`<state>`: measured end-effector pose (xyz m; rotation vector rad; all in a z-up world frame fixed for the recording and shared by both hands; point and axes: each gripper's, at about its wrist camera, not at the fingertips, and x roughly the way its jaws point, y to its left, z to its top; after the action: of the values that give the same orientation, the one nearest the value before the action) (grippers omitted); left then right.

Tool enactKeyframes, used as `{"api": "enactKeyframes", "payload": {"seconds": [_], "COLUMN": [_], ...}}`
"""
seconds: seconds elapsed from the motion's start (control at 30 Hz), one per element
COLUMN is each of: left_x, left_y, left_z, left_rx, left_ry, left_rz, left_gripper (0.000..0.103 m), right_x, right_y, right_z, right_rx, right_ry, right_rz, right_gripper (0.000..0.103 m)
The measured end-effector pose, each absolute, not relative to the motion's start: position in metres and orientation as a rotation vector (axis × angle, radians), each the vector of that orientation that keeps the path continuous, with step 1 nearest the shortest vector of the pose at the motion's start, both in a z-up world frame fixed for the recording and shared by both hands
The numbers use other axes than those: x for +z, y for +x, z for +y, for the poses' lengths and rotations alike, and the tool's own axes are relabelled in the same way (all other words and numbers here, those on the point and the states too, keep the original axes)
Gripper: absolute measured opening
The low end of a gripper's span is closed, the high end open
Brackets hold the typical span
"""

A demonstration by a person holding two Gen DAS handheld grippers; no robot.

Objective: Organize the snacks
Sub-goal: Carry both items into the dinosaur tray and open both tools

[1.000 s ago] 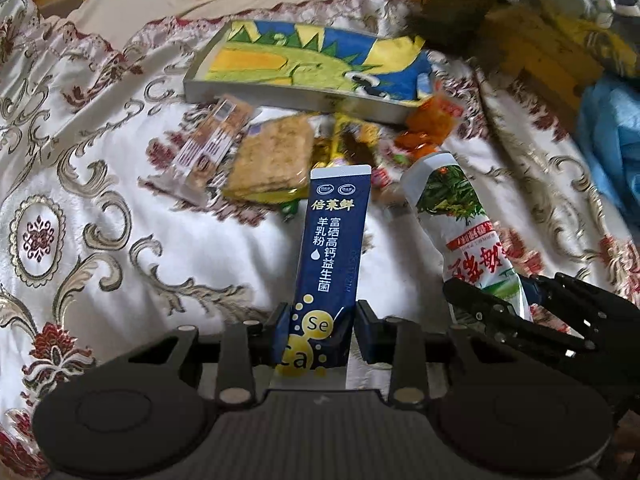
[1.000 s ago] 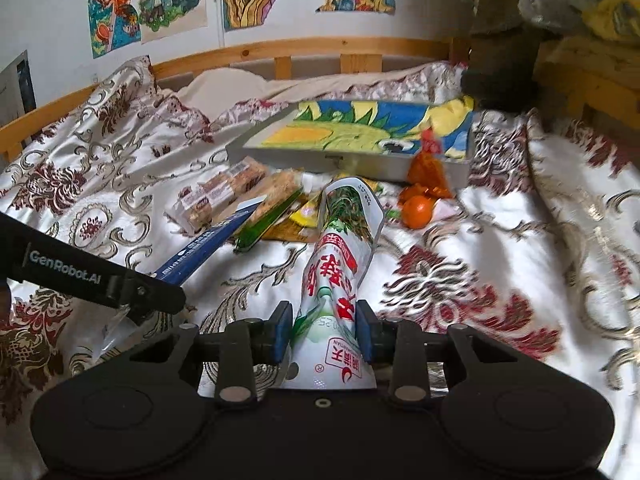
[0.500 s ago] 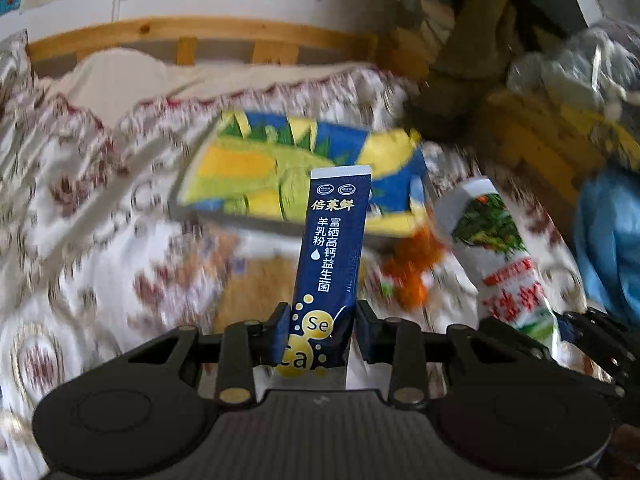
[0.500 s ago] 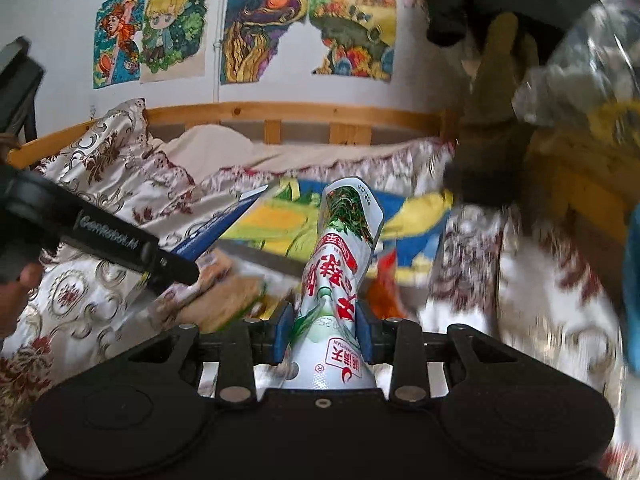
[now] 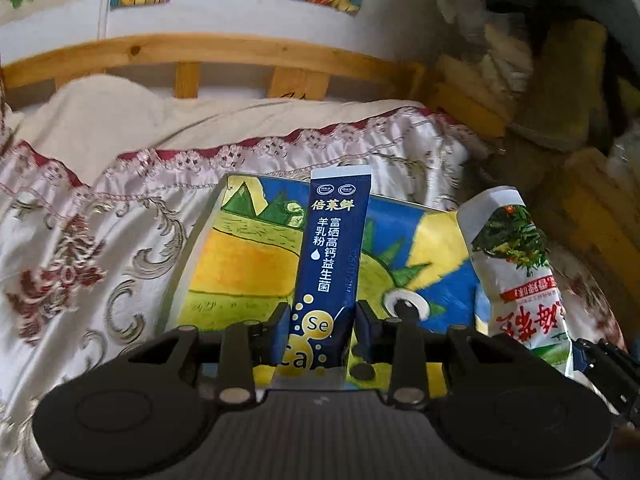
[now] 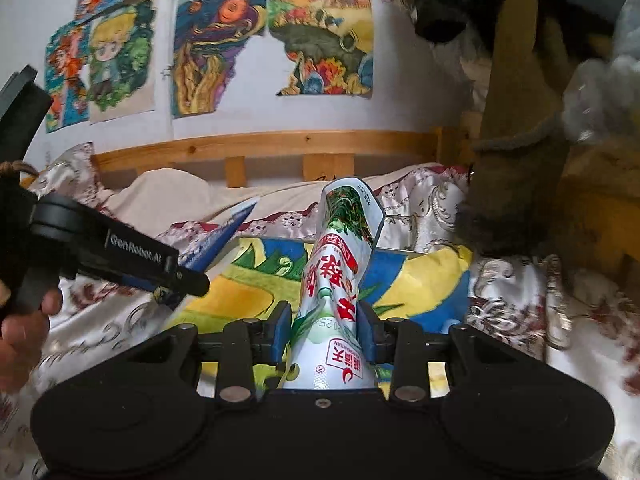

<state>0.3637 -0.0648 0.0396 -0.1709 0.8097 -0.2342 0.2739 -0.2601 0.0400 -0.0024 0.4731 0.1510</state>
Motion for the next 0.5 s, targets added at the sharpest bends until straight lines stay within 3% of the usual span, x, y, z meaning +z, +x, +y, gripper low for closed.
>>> {"api": "enactKeyframes", "payload": {"seconds": [0.23,0.5], "left_x": [-0.001,-0.036], "left_y": [0.414,0.433], "left_z": [-0.067,-0.074], "left_rx": [-0.185,-0.147], "left_ry": [-0.185,-0.174], "left_rz": [0.885,0.927], "left_gripper": [0.037,0.037], "right_x": [0.008,-0.017], "right_y": [0.339,0.356], "right_z": [-0.247,-0.236], "right_rx": [0.084,0.053], "right_ry": [0.021,-0.06], "right_rz": [0.57,0.628], "right_gripper": [0.038,0.038]}}
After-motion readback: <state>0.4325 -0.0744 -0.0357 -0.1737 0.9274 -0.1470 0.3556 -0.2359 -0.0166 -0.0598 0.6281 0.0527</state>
